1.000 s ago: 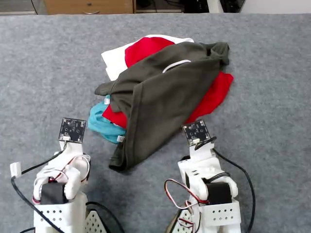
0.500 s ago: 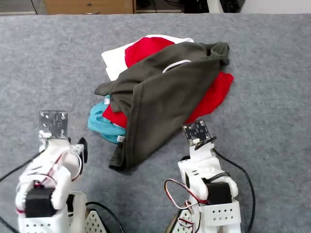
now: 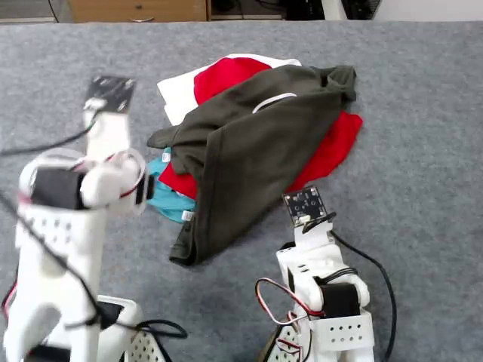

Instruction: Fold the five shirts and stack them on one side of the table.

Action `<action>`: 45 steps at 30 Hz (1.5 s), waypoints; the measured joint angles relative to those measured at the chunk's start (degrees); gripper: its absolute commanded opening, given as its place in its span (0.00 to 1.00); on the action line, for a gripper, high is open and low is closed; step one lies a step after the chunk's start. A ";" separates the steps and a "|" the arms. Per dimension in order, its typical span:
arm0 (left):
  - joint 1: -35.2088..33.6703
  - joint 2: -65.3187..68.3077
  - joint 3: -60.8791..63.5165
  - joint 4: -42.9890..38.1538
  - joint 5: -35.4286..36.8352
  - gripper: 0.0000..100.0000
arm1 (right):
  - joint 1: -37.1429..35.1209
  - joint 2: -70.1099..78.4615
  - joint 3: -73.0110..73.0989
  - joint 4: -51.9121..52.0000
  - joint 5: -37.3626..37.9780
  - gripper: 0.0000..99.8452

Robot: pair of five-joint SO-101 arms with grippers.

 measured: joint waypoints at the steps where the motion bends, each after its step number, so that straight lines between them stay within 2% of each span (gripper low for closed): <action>1: 1.23 2.73 -2.55 0.18 0.00 0.14 | 0.00 0.00 0.00 0.00 0.00 0.00; 6: 6.51 14.59 -12.22 0.53 0.00 0.16 | 0.00 0.00 0.00 0.00 0.00 0.00; 11: 10.37 23.21 -18.64 2.46 0.00 0.31 | 0.00 0.00 0.00 0.00 0.00 0.01; 17: 10.99 31.74 -28.13 3.16 0.00 0.32 | 0.00 0.00 0.00 0.00 0.00 0.01; 23: 10.99 42.55 -34.99 3.25 -4.48 0.32 | 0.00 0.00 0.00 0.00 0.00 0.01; 33: 10.99 67.52 -47.38 2.99 -5.01 0.31 | 0.00 0.00 0.00 0.00 0.00 0.01; 36: 10.99 75.96 -52.04 3.08 -5.01 0.25 | 0.00 0.00 0.00 0.00 0.00 0.01; 40: 11.16 84.04 -59.08 3.78 -4.92 0.02 | 0.00 0.00 0.00 0.00 0.00 0.01; 45: 11.52 86.24 -64.09 4.57 -4.75 0.02 | 0.00 0.00 0.00 0.00 0.00 0.01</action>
